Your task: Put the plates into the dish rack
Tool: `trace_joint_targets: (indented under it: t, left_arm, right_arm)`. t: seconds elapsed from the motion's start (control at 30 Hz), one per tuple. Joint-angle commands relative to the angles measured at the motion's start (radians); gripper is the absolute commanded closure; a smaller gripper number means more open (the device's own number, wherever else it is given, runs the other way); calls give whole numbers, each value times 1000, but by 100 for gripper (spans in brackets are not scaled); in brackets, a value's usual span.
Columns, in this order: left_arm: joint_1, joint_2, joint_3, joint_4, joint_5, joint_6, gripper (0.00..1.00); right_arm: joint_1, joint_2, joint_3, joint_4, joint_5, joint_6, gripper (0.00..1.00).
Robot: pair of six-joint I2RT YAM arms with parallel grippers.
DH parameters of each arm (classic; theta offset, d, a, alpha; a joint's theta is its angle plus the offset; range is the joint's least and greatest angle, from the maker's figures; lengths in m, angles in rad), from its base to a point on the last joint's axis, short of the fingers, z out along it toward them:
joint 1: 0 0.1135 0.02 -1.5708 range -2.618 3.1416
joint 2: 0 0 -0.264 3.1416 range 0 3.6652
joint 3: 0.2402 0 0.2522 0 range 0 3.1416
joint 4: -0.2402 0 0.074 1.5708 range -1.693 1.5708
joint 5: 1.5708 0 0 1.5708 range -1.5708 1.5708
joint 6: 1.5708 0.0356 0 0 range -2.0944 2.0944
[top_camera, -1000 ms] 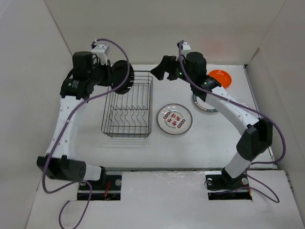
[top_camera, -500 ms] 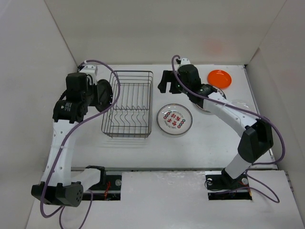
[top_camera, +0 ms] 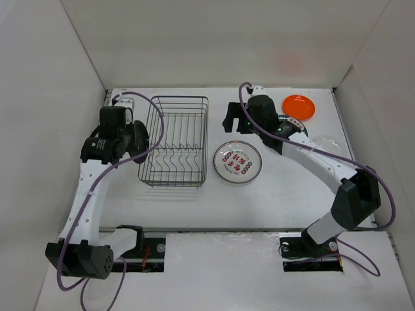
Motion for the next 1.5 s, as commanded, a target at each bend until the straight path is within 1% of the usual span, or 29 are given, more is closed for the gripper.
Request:
trace_joint_targets:
  t: [0.0,0.17,0.27,0.63,0.77,0.93,1.0,1.03,1.17,1.2,1.3,1.33,1.37,1.4,1.43,1.47]
  left_arm:
    - [0,-4,-58,71,-50,3,100]
    - [0,-14,-68,112,-4,15,100]
    - [0,9,-68,124,6,15,100]
    - [0,126,-148,248,18,6,100]
    - [0,148,-167,269,18,-3,100]
    - [0,186,-178,279,53,-3,100]
    - [0,198,-178,270,62,-3,89]
    - [0,198,-178,270,76,-3,78]
    - [0,198,-178,259,117,-3,51]
    - [0,188,-178,259,118,-3,38]
    - [0,175,-131,220,179,6,25]
    - [0,160,-116,209,196,15,17]
    - [0,151,-100,200,210,15,13]
    - [0,129,-67,187,219,15,7]
    - [0,117,-50,187,219,15,0]
    - [0,108,-31,175,230,15,0]
  right_arm:
    - [8,-71,-11,28,30,4,0]
    - [-2,-82,-20,28,30,-5,0]
    - [-2,-82,-20,19,30,-14,0]
    - [-11,-63,-48,28,2,-14,0]
    - [-20,-63,-48,37,2,-14,0]
    - [-39,-54,-48,37,2,-23,0]
    - [-77,-54,-48,37,2,-23,0]
    - [-92,-54,-48,46,2,-32,0]
    - [-186,-54,-2,46,-16,-52,0]
    - [-234,-54,-2,46,-33,-62,0]
    - [-327,-42,40,46,-68,-71,0]
    - [-401,-28,40,59,-77,-71,0]
    - [-445,-8,49,83,-92,-80,0]
    - [-489,6,49,97,-117,-80,0]
    - [-575,21,49,114,-175,-71,0]
    - [-613,41,66,140,-204,-71,0]
